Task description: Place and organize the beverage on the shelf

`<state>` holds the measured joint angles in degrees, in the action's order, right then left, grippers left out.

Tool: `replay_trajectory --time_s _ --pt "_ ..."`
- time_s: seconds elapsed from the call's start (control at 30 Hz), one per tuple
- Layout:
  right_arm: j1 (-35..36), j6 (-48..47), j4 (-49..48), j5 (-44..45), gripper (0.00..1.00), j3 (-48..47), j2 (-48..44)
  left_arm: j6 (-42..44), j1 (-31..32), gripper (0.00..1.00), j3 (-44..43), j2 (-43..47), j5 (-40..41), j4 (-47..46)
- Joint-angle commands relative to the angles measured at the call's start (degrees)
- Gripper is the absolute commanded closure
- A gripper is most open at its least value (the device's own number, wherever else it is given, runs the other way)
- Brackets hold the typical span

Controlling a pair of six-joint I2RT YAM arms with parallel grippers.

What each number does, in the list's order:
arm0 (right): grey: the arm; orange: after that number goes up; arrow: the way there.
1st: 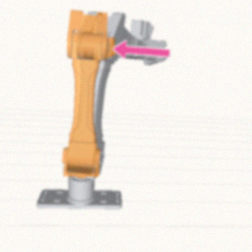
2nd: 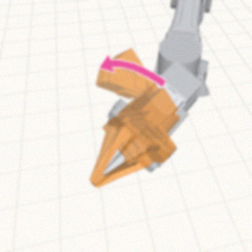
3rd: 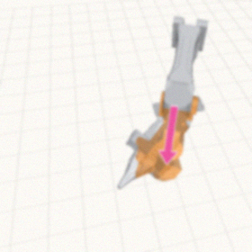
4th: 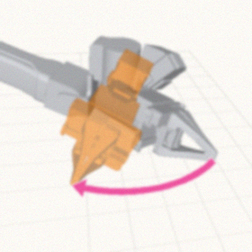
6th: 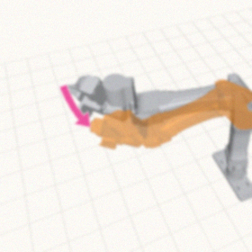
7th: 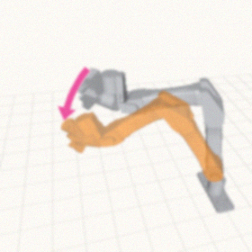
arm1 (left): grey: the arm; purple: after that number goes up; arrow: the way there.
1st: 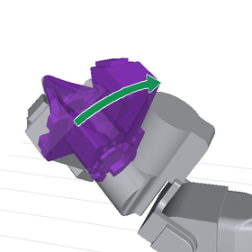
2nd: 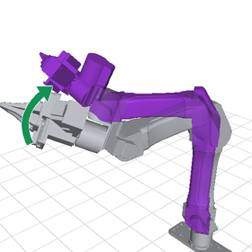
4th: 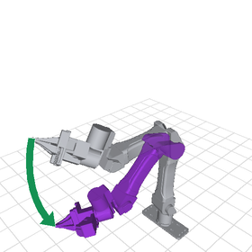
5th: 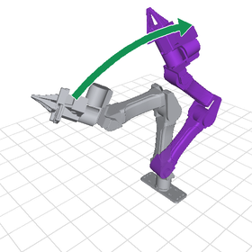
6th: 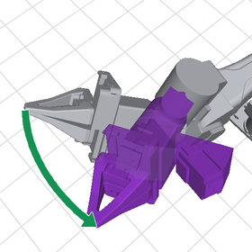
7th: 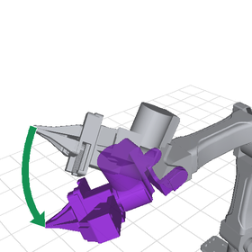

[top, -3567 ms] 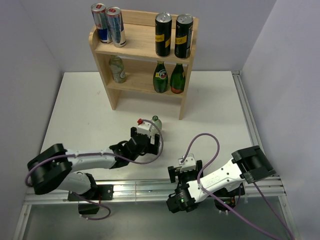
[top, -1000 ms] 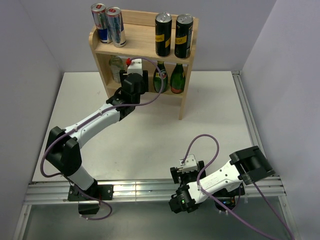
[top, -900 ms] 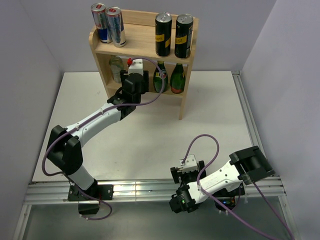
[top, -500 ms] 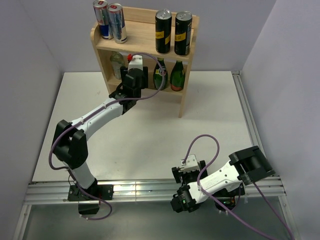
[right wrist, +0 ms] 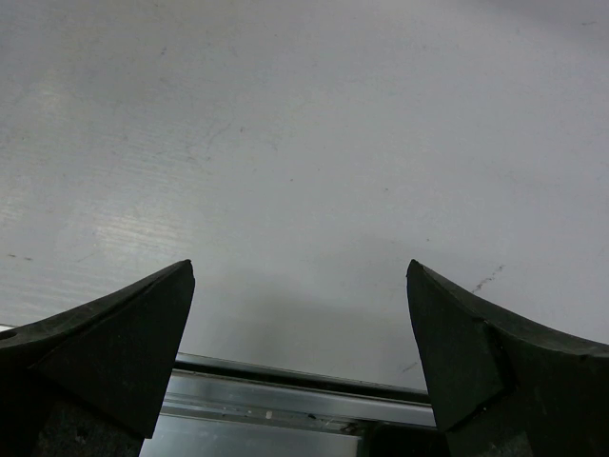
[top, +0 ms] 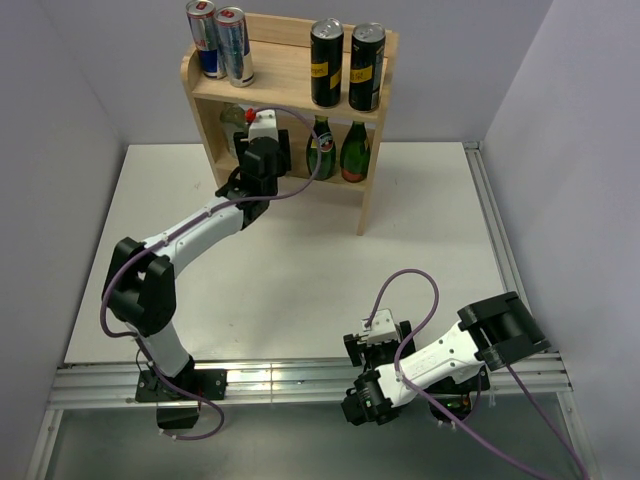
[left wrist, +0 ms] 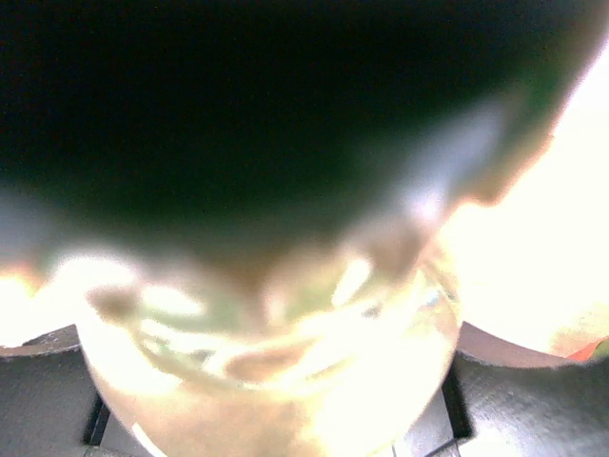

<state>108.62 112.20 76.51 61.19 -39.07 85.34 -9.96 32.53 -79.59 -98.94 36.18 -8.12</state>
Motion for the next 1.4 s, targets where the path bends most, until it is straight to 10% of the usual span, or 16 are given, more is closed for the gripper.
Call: replay_trajectory --time_s 0.0,0.4,0.7,0.9,1.37 --pt "0.45 30.97 4.61 0.69 0.00 -0.04 -0.44 -0.85 -0.80 1.00 2.24 3.57 2.75 -10.42" --pt "0.45 30.97 4.79 0.69 0.00 -0.04 -0.17 -2.08 -1.33 0.96 -0.56 0.76 2.31 -9.81" --pt "0.54 30.97 4.52 0.78 0.00 0.05 -0.09 -1.73 -2.30 0.29 -2.84 -0.82 0.38 -7.61" --pt "0.45 30.79 4.35 0.95 0.00 0.13 -0.17 -1.65 -2.91 0.08 -4.69 -1.87 0.29 -6.38" --pt "0.45 31.06 4.61 1.21 0.00 0.05 -0.09 -2.43 -3.27 0.09 -4.17 -1.35 0.20 -5.51"
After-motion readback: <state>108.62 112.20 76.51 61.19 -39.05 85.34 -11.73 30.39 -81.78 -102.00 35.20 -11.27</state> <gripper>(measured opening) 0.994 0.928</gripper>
